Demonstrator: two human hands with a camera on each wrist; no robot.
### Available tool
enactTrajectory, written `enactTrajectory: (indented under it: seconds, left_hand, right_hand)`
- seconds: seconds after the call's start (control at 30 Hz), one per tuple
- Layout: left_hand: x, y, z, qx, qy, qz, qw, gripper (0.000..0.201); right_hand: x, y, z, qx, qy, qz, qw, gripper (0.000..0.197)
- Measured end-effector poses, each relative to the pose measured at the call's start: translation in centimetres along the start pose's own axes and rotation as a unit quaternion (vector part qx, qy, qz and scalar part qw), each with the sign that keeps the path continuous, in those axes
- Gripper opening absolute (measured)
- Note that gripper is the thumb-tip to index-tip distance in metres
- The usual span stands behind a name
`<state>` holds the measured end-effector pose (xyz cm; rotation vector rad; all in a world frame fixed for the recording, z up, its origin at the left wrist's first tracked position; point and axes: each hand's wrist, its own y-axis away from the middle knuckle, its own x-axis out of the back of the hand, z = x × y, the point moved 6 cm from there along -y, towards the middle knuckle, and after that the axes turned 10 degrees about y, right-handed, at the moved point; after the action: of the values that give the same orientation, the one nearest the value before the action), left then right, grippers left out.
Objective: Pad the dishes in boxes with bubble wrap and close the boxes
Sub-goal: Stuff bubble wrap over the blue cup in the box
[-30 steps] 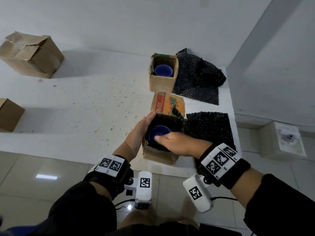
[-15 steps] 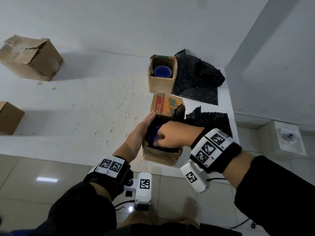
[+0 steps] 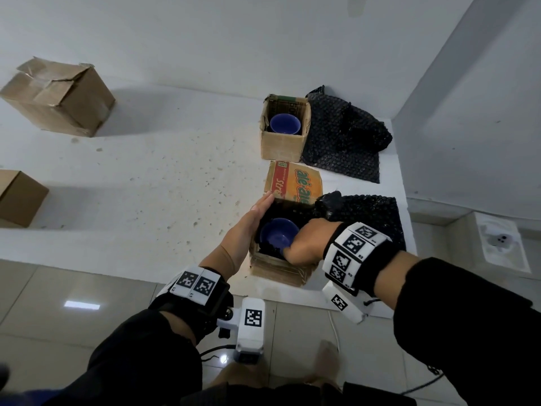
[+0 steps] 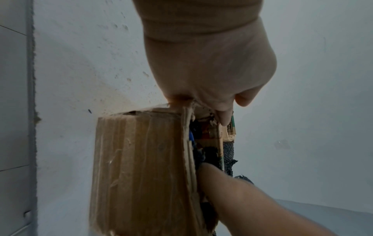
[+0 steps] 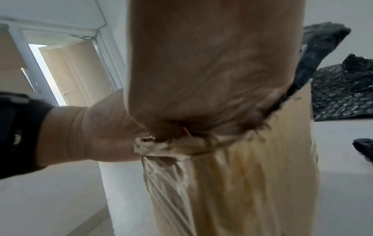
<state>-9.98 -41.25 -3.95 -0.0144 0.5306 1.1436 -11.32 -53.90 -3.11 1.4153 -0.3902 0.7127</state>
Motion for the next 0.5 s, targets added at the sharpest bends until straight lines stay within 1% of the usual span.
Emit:
enactTrajectory:
  seconds: [0.03,0.07,0.1,0.13,0.17,0.2,0.23,0.3,0.37,0.4,0.47,0.5]
  left_hand:
    - [0.0,0.0,-0.3,0.004,-0.009,-0.005,1.0,0.048]
    - [-0.1,0.1,-0.5,0.009,-0.013,-0.015,1.0,0.047]
    - [-0.1,0.1,-0.4,0.008,-0.011,-0.022,1.0,0.047]
    - [-0.2,0.2,-0.2,0.006,-0.013,-0.027,1.0,0.049]
    - [-0.2,0.2,-0.2,0.006,-0.019,-0.029,0.999,0.049]
    - [-0.1,0.2,-0.2,0.008,-0.019,-0.027,0.999,0.048]
    - [0.1,0.1,-0.3,0.009,-0.022,-0.019,1.0,0.048]
    - [-0.1,0.4,0.0,0.011,-0.017,-0.018,1.0,0.052]
    - [-0.5,0.6,0.2,0.012,-0.025,-0.018,0.999,0.053]
    - [-0.4,0.5,0.1,0.009,-0.031,-0.016,0.999,0.05]
    - [-0.4,0.5,0.1,0.008,-0.004,0.003,1.0,0.047]
    - [-0.4,0.5,0.1,0.004,0.033,0.002,0.999,0.046]
  right_hand:
    - [0.1,0.2,-0.1,-0.003,-0.006,-0.014,1.0,0.06]
    - [0.3,0.6,-0.2,0.012,0.007,-0.027,1.0,0.051]
    - [0.7,0.9,-0.5,0.041,0.036,-0.028,0.998,0.041]
    - [1.3,1.4,-0.8,0.077,0.07,-0.008,0.994,0.036]
    - [2.2,1.9,-1.2,0.11,0.106,0.031,0.988,0.035]
    - [3.1,2.4,-1.5,0.138,0.125,0.085,0.979,0.036]
    - [4.1,2.9,-1.7,0.16,0.13,0.142,0.968,0.035]
    - [5.5,3.8,-1.6,0.187,0.132,0.235,0.945,0.026]
    - [5.8,4.2,-1.5,0.177,0.108,0.281,0.937,0.024]
    - [5.5,4.1,-1.4,0.159,0.085,0.28,0.943,0.026]
    - [3.7,3.5,-1.8,0.11,0.036,0.238,0.964,0.035]
    - [2.6,3.1,-2.1,0.084,0.013,0.207,0.975,0.042]
